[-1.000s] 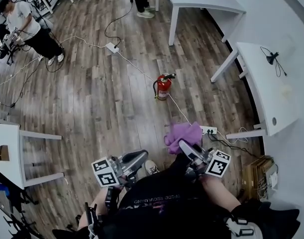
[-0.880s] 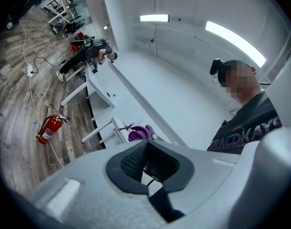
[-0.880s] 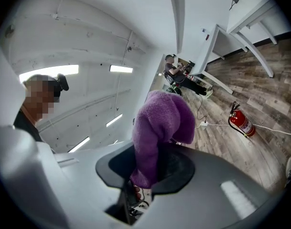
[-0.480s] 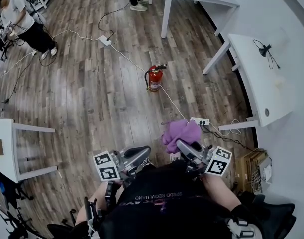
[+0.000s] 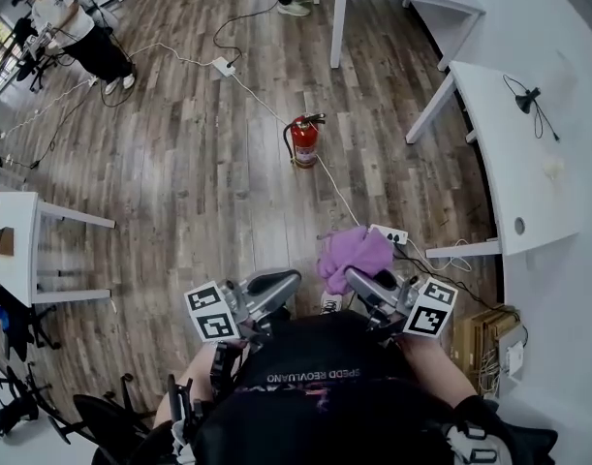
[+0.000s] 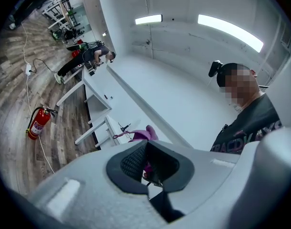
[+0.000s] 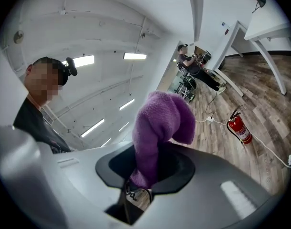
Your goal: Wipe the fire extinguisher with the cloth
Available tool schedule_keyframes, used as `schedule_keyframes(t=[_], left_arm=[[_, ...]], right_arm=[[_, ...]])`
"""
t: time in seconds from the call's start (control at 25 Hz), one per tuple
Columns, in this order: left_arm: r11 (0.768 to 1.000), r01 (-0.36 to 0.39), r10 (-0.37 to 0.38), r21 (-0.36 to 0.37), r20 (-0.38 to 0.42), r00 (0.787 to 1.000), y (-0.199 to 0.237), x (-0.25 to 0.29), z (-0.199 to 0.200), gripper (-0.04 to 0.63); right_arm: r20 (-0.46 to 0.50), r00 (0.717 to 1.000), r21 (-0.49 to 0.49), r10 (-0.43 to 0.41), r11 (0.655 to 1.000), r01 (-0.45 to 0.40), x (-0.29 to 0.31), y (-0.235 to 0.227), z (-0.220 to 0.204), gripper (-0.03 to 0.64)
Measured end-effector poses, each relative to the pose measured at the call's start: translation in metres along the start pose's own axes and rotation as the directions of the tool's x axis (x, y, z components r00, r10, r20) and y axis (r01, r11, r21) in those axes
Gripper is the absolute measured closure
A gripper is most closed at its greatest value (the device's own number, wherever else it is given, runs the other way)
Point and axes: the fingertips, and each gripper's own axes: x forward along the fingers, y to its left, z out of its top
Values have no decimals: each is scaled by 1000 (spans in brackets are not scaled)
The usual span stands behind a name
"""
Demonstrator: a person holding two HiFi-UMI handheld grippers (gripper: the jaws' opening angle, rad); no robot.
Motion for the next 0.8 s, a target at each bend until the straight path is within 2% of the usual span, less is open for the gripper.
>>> schedule_keyframes(t=[0.44, 0.8], left_arm=[[991, -128, 130, -27, 86, 988, -17, 2, -40, 597], [993, -106, 110, -49, 74, 991, -19, 11, -48, 598]], right_arm=[[-125, 990, 29, 58, 998, -55, -53, -4, -24, 531], [-141, 988, 81, 66, 995, -55, -63, -9, -38, 531]])
